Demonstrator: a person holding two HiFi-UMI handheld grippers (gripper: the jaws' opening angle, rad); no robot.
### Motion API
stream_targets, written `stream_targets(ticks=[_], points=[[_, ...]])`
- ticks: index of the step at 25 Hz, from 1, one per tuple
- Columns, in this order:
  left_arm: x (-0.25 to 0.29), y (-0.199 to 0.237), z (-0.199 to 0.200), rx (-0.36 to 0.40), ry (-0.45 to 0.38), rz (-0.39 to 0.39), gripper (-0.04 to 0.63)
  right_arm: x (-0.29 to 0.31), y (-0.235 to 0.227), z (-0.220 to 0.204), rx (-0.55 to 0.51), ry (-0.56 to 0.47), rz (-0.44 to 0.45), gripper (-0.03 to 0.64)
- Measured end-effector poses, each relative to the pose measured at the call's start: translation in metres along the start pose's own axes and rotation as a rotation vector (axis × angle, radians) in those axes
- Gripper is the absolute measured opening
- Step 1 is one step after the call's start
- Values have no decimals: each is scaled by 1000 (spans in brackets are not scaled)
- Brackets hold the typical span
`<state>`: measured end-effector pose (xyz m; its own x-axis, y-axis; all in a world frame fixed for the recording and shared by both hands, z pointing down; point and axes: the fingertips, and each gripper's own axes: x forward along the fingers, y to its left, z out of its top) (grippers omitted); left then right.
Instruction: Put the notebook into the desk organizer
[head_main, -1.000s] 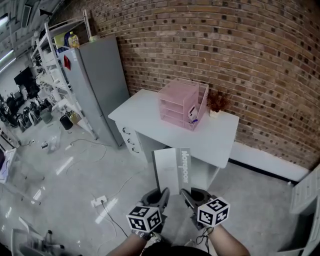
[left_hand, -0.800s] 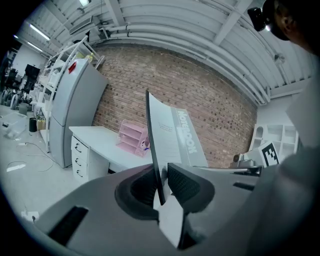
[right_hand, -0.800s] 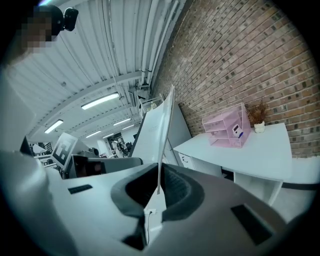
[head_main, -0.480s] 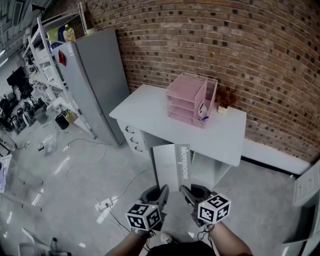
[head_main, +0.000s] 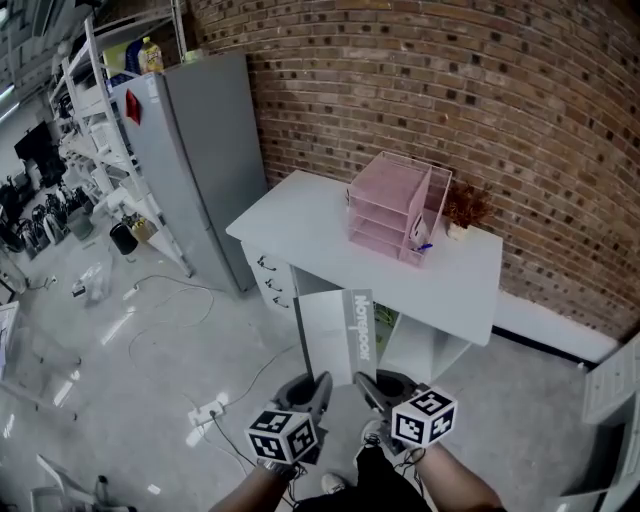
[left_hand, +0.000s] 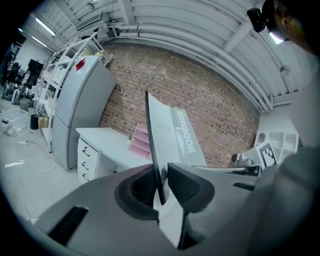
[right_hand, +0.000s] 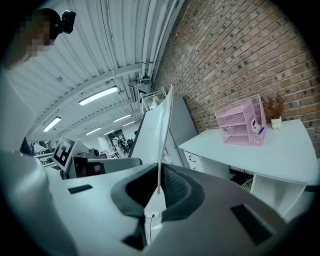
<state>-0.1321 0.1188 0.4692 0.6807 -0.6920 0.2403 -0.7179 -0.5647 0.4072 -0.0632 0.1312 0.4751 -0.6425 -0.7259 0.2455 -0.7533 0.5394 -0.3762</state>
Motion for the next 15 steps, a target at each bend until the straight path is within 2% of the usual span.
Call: stream_targets(ticks=[8,15], points=[[17,36,15,-2,-7,46,60,43,-14,10,9,12,50,15],[65,65,36,-6,-12,63,58,83,-56,33,14,9,71,15]])
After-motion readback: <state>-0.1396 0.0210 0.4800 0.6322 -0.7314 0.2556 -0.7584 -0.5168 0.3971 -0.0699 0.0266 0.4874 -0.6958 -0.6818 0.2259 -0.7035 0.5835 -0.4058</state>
